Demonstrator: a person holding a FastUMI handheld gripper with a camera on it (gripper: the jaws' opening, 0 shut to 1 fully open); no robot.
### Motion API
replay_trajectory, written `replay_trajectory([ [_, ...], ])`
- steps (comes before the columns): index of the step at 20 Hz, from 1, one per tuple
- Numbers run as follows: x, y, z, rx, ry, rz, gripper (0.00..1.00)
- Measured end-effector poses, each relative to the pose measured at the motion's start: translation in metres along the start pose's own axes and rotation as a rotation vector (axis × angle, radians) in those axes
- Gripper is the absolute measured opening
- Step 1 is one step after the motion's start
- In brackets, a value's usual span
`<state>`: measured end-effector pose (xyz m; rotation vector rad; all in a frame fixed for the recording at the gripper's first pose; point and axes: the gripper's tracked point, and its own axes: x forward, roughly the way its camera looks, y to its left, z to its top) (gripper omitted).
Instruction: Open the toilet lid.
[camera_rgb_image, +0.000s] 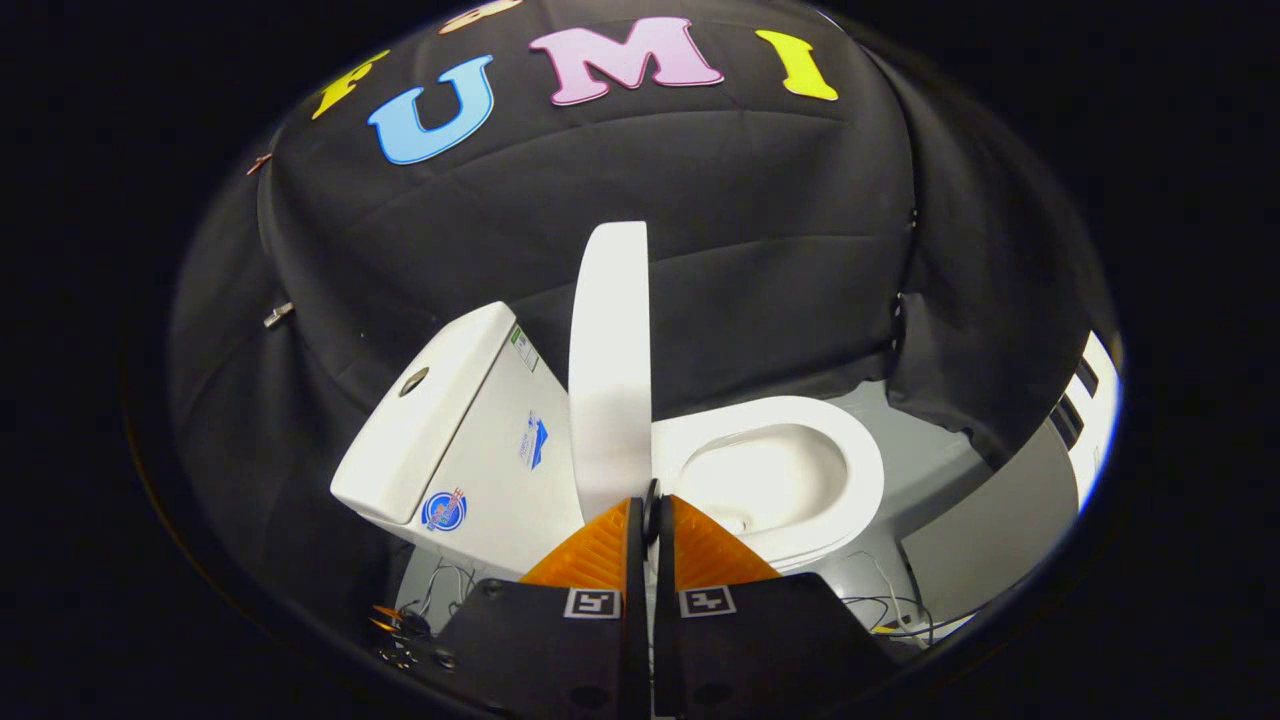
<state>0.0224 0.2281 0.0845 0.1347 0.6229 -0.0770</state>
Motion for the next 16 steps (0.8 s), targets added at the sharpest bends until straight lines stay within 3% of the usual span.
replay_trajectory([
  [16,0.007,0.079,-0.014,-0.176,-0.003,-0.141,0.08],
])
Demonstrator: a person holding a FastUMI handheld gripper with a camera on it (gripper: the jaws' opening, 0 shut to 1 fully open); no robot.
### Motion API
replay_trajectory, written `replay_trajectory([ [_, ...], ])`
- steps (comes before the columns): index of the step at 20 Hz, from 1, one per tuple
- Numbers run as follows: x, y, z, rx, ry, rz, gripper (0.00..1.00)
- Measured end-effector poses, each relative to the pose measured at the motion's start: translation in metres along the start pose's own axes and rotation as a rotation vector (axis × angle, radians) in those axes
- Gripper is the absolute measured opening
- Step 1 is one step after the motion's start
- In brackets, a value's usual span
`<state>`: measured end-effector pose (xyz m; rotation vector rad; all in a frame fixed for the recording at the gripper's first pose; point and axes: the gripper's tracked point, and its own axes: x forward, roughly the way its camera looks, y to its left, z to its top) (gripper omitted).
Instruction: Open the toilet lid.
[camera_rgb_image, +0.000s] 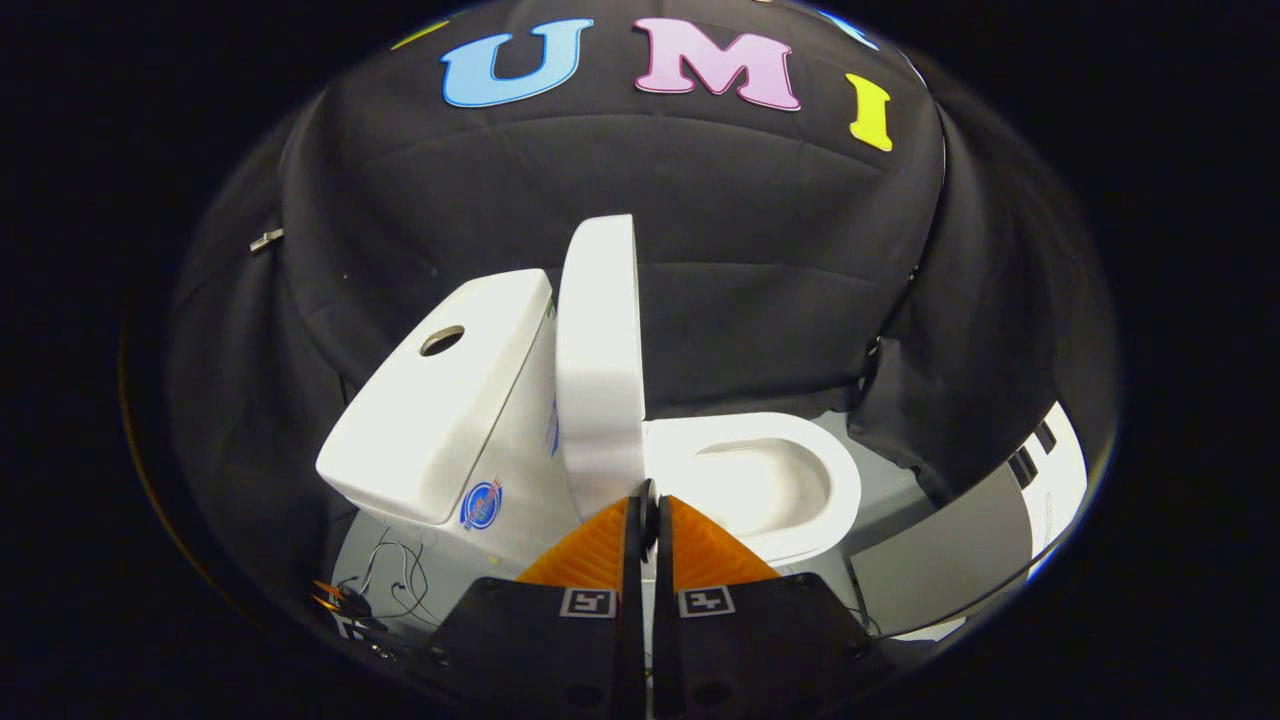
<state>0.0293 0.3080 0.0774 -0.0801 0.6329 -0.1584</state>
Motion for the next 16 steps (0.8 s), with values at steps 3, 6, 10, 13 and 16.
replay_trajectory([
  [3,0.001,0.017,-0.003,-0.026,0.003,0.007,0.09],
  [6,-0.002,0.032,-0.005,-0.053,0.001,0.004,0.09],
  [10,0.001,0.053,-0.009,-0.107,-0.006,0.000,0.10],
  [13,-0.004,0.061,-0.010,-0.141,-0.023,-0.006,0.11],
  [16,0.000,0.064,-0.012,-0.133,-0.018,-0.002,0.15],
])
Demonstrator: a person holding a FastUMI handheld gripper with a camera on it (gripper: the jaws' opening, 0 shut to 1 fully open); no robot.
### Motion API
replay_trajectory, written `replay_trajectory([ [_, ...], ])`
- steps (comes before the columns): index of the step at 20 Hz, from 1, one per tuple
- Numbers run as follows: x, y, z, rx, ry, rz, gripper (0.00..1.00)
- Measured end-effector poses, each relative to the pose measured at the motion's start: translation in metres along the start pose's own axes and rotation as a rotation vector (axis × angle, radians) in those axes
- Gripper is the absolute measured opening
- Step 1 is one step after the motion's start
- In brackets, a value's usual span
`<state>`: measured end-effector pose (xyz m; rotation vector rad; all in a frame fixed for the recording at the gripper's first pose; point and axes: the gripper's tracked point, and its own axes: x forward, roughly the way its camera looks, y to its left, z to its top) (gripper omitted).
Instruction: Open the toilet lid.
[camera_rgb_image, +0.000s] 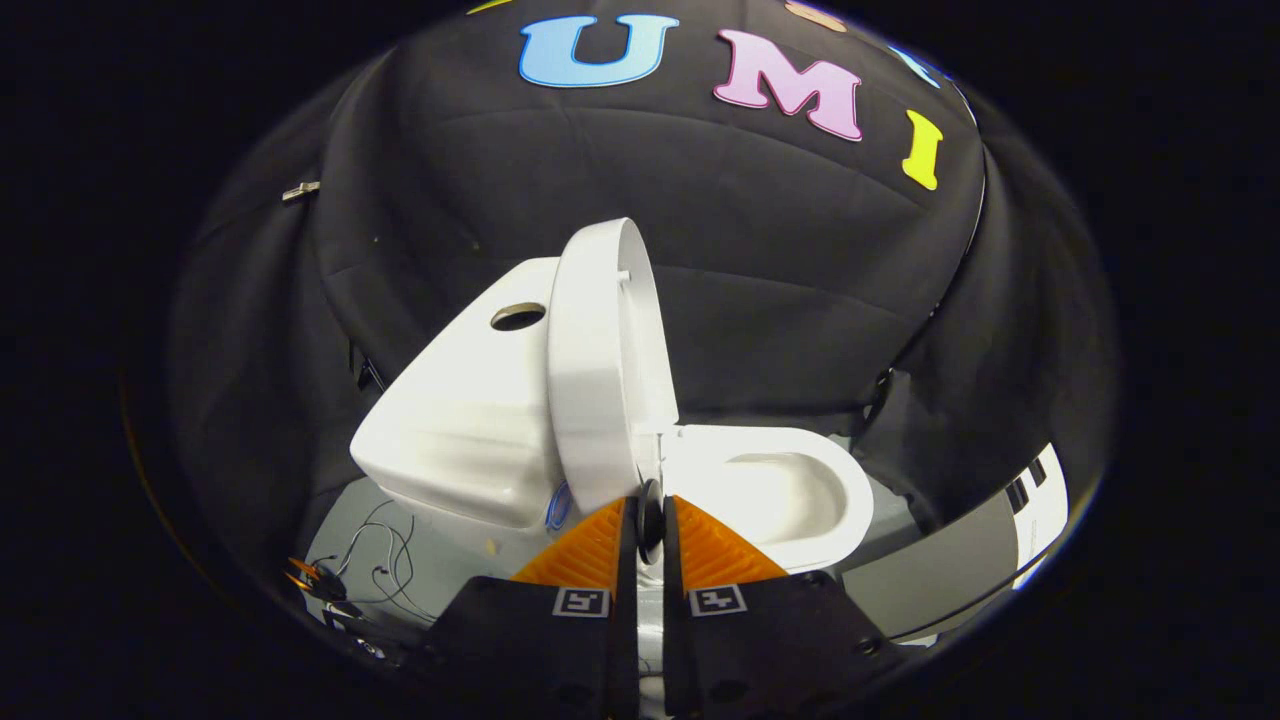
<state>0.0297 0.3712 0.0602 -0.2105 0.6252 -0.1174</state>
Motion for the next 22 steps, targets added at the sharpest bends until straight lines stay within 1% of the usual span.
replay_trajectory([
  [3,0.001,0.001,0.000,-0.017,-0.006,-0.006,0.16],
  [4,0.000,0.002,0.000,-0.024,-0.010,-0.009,0.18],
  [9,0.000,0.003,-0.001,-0.037,-0.011,-0.017,0.19],
  [10,0.002,0.004,-0.001,-0.043,-0.015,-0.015,0.20],
  [11,0.002,0.011,-0.002,-0.049,-0.011,0.020,0.21],
  [13,0.006,0.023,-0.011,-0.040,0.023,0.080,0.56],
  [14,0.004,0.023,-0.012,-0.035,0.020,0.082,0.74],
  [15,0.005,0.021,-0.010,-0.035,0.011,0.079,0.76],
  [16,0.003,0.016,-0.008,-0.047,0.007,0.063,0.87],
  [18,0.004,0.018,-0.010,-0.049,0.013,0.073,0.99],
  [21,-0.001,0.023,-0.011,-0.026,0.021,0.105,0.99],
  [22,-0.004,0.028,-0.011,-0.019,0.027,0.132,0.99],
])
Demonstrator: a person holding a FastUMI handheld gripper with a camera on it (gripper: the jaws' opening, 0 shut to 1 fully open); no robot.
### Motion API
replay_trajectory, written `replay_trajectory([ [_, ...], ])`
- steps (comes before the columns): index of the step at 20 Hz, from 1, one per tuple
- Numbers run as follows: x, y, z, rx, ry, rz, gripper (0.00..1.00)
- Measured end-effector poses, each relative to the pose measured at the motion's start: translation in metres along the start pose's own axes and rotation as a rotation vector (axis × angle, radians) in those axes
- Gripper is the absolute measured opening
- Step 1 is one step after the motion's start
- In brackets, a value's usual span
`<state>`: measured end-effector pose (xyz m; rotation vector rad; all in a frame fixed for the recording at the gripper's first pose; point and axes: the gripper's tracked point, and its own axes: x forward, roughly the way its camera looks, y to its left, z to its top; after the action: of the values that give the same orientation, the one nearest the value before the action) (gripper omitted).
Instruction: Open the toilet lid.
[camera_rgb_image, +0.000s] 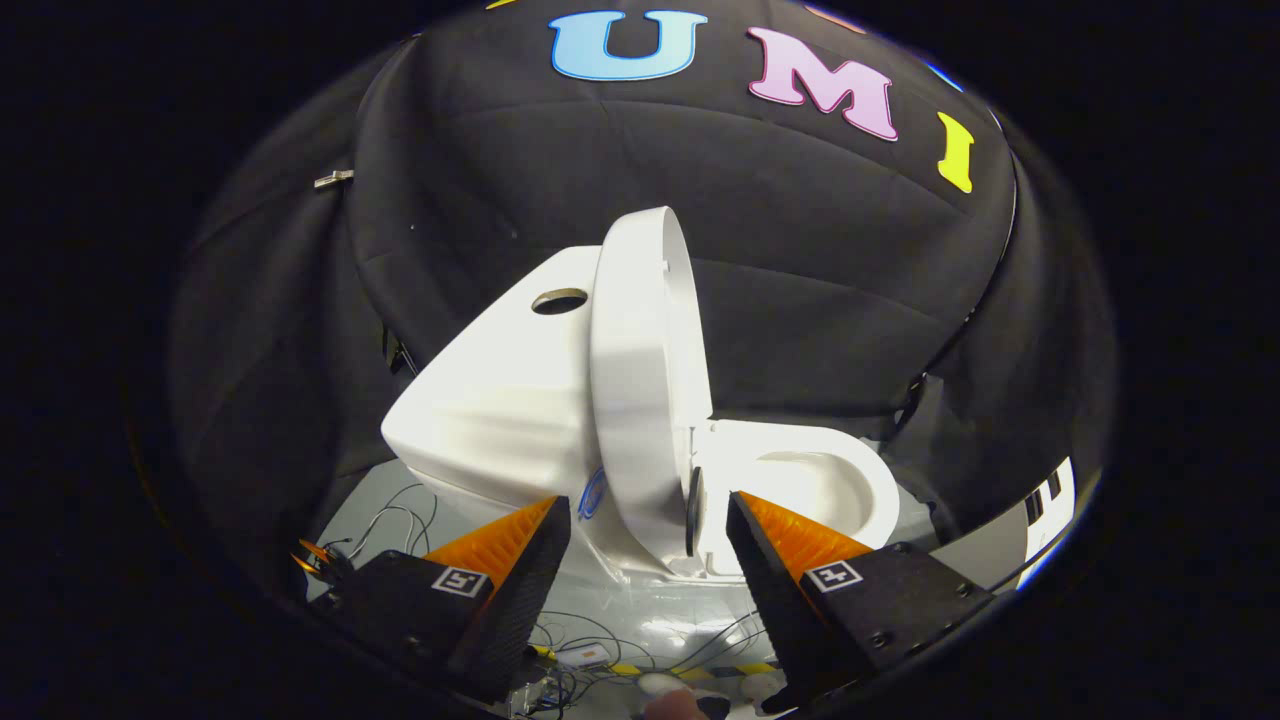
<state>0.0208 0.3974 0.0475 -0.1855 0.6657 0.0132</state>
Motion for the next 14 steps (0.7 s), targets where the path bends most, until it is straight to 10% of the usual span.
replay_trajectory([
  [14,-0.051,0.008,0.024,0.012,-0.085,0.112,1.00],
])
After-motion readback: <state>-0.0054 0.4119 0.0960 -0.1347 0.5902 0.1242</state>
